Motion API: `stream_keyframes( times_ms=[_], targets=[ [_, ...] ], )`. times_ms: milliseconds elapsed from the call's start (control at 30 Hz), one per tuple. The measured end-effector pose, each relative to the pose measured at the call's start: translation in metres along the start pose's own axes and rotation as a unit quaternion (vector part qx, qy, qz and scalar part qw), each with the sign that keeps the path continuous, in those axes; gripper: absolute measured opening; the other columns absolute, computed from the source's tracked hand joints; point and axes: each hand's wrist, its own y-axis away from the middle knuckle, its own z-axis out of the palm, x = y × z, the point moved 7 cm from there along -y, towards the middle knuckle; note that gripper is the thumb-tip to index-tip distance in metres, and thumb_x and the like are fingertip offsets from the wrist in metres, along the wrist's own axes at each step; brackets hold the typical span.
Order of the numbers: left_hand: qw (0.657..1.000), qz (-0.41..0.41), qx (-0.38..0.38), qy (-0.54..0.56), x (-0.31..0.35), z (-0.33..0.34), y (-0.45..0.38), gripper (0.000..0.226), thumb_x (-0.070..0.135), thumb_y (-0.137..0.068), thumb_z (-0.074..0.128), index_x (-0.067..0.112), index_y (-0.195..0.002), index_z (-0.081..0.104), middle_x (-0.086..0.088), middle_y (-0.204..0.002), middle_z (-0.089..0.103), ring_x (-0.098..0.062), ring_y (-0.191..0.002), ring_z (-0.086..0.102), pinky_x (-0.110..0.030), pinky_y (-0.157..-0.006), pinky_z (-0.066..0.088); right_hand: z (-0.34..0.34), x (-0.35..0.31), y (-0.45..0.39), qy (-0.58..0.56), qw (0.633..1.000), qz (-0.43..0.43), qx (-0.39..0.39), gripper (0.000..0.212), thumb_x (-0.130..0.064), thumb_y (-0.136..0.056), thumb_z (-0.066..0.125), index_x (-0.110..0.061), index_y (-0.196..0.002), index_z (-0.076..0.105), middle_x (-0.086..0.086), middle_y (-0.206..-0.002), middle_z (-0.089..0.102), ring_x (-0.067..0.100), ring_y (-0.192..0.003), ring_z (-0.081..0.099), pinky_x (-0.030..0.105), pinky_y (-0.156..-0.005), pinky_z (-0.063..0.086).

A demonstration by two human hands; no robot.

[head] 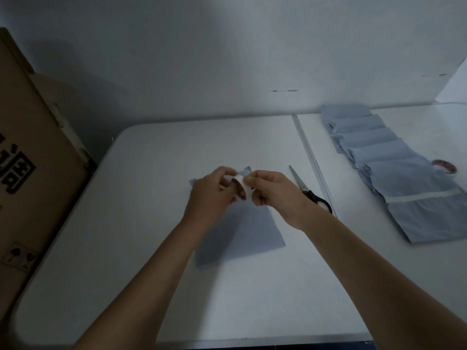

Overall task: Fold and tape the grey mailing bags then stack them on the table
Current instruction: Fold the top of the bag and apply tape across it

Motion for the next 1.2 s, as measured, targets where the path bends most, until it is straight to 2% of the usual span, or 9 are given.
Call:
stream_keyframes(
  times_ms=[100, 267, 367, 567, 733, 967, 1000, 1100, 1200],
  targets=[
    [0.998, 0.053, 0.015, -0.015, 0.009, -0.007, 0.005, 0.011, 0.015, -0.091, 0.058, 0.016, -0.093, 0.069, 0.005, -0.071, 0.072, -0.006, -0.064, 0.069, -0.018, -0.064, 0.055, 0.008, -0.004, 0.001, -0.025, 1.000, 0.000, -0.012, 0.020, -0.019, -0.097, 0.053, -0.005, -0.096, 0.067, 0.009, -0.080, 0.060, 0.012, -0.054, 0.042, 0.020, -0.054, 0.038],
    [0.980, -0.079, -0.037, 0.177, -0.004, -0.002, 0.009, 0.010, 0.007, -0.093, 0.058, 0.002, -0.091, 0.067, -0.009, -0.071, 0.069, -0.017, -0.059, 0.068, -0.026, -0.062, 0.057, 0.015, -0.010, 0.003, -0.046, 0.999, -0.005, -0.024, 0.025, -0.014, -0.096, 0.053, -0.016, -0.077, 0.070, 0.000, -0.066, 0.055, 0.012, -0.050, 0.039, 0.022, -0.053, 0.035],
    [0.956, -0.129, -0.063, 0.255, -0.011, 0.002, 0.013, 0.011, 0.008, -0.095, 0.057, 0.002, -0.093, 0.066, -0.009, -0.070, 0.066, -0.012, -0.055, 0.063, -0.020, -0.056, 0.053, 0.020, -0.008, 0.004, -0.065, 0.997, -0.006, -0.036, 0.018, -0.008, -0.094, 0.052, -0.011, -0.091, 0.069, 0.001, -0.069, 0.054, 0.010, -0.050, 0.040, 0.020, -0.052, 0.037],
    [0.888, -0.215, -0.114, 0.389, -0.017, 0.015, 0.022, 0.017, 0.010, -0.096, 0.053, 0.006, -0.083, 0.064, -0.003, -0.060, 0.062, -0.004, -0.044, 0.055, -0.013, -0.045, 0.049, 0.026, -0.005, 0.007, -0.079, 0.995, -0.005, -0.063, 0.025, 0.000, -0.090, 0.049, -0.008, -0.102, 0.070, 0.005, -0.077, 0.062, 0.013, -0.061, 0.051, 0.025, -0.069, 0.046],
    [0.908, -0.189, -0.094, 0.362, -0.018, 0.014, 0.022, 0.022, 0.016, -0.096, 0.055, 0.006, -0.079, 0.064, -0.004, -0.062, 0.062, -0.005, -0.046, 0.056, -0.013, -0.046, 0.049, 0.027, -0.006, 0.009, -0.089, 0.994, -0.015, -0.061, 0.027, 0.003, -0.090, 0.048, -0.008, -0.096, 0.071, 0.007, -0.081, 0.064, 0.014, -0.064, 0.052, 0.024, -0.068, 0.047],
    [0.935, -0.122, -0.103, 0.315, -0.012, 0.016, 0.023, 0.012, 0.017, -0.095, 0.058, 0.009, -0.087, 0.063, -0.007, -0.077, 0.066, -0.011, -0.064, 0.062, -0.018, -0.060, 0.053, 0.022, -0.005, 0.011, -0.082, 0.995, -0.015, -0.049, 0.023, -0.014, -0.096, 0.051, -0.012, -0.081, 0.067, 0.003, -0.076, 0.063, 0.011, -0.061, 0.049, 0.025, -0.068, 0.043],
    [0.940, -0.103, -0.101, 0.310, -0.011, 0.013, 0.023, 0.005, 0.013, -0.093, 0.060, 0.009, -0.095, 0.063, -0.007, -0.083, 0.067, -0.014, -0.073, 0.065, -0.021, -0.068, 0.055, 0.022, -0.004, 0.012, -0.073, 0.996, -0.010, -0.058, 0.022, -0.016, -0.097, 0.052, -0.011, -0.082, 0.067, 0.002, -0.076, 0.063, 0.011, -0.062, 0.049, 0.025, -0.068, 0.043],
    [0.953, -0.050, -0.109, 0.278, -0.009, -0.001, 0.022, 0.027, 0.009, -0.090, 0.063, 0.010, -0.117, 0.061, -0.010, -0.105, 0.068, -0.020, -0.100, 0.067, -0.031, -0.090, 0.054, 0.019, -0.001, 0.015, -0.051, 0.995, 0.015, -0.087, 0.020, -0.021, -0.097, 0.053, -0.011, -0.091, 0.068, 0.001, -0.078, 0.062, 0.010, -0.065, 0.049, 0.022, -0.067, 0.044],
    [0.950, -0.030, -0.143, 0.276, -0.007, -0.011, 0.025, 0.026, 0.014, -0.093, 0.058, 0.010, -0.119, 0.064, -0.010, -0.112, 0.070, -0.021, -0.107, 0.066, -0.030, -0.093, 0.053, 0.011, -0.001, 0.014, -0.065, 0.996, 0.021, -0.051, 0.022, -0.020, -0.097, 0.054, -0.006, -0.109, 0.066, 0.003, -0.084, 0.061, 0.010, -0.064, 0.048, 0.020, -0.067, 0.045]
  ],
)
